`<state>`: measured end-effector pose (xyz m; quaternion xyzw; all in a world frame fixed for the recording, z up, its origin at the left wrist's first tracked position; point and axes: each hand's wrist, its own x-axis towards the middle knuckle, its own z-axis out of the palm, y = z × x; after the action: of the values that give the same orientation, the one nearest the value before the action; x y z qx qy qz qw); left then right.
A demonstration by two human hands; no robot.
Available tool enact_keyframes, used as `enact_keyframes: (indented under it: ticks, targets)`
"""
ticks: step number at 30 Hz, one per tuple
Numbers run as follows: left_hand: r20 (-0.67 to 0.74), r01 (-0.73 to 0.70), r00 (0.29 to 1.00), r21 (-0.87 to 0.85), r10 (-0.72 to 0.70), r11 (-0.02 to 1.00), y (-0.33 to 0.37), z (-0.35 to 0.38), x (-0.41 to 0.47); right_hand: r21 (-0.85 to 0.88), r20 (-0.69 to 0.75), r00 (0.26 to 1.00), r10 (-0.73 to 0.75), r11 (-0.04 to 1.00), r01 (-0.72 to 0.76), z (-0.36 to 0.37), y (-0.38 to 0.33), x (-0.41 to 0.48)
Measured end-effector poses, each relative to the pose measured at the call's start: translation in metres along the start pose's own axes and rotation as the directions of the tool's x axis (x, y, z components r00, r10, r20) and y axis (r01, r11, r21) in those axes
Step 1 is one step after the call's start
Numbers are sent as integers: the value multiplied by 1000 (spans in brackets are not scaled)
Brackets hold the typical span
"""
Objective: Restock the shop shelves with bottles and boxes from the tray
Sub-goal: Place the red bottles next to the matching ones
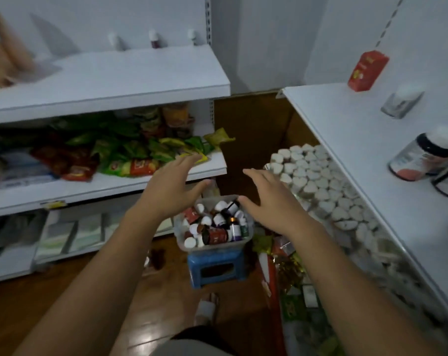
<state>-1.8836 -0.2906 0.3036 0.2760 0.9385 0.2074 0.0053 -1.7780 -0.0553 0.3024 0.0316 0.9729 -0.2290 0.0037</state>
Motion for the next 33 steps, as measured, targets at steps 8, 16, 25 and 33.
enact_keyframes:
  ticks: [8, 16, 25, 33]
  targets:
    - [242, 301, 935, -155, -260, 941, -138, 108, 36, 76, 298, 946, 128, 985, -157, 126, 22, 91]
    - [487, 366, 828, -96, -277, 925, -245, 234, 96, -71, 552, 804, 223, 973, -221, 267, 55, 139]
    - [615, 75, 787, -18, -48, 997, -294, 296, 131, -199, 613, 767, 190, 977, -83, 340, 77, 159]
    - [635, 101, 772, -170, 31, 980, -305, 282, 145, -169, 605, 781, 156, 983, -66, 336, 101, 158]
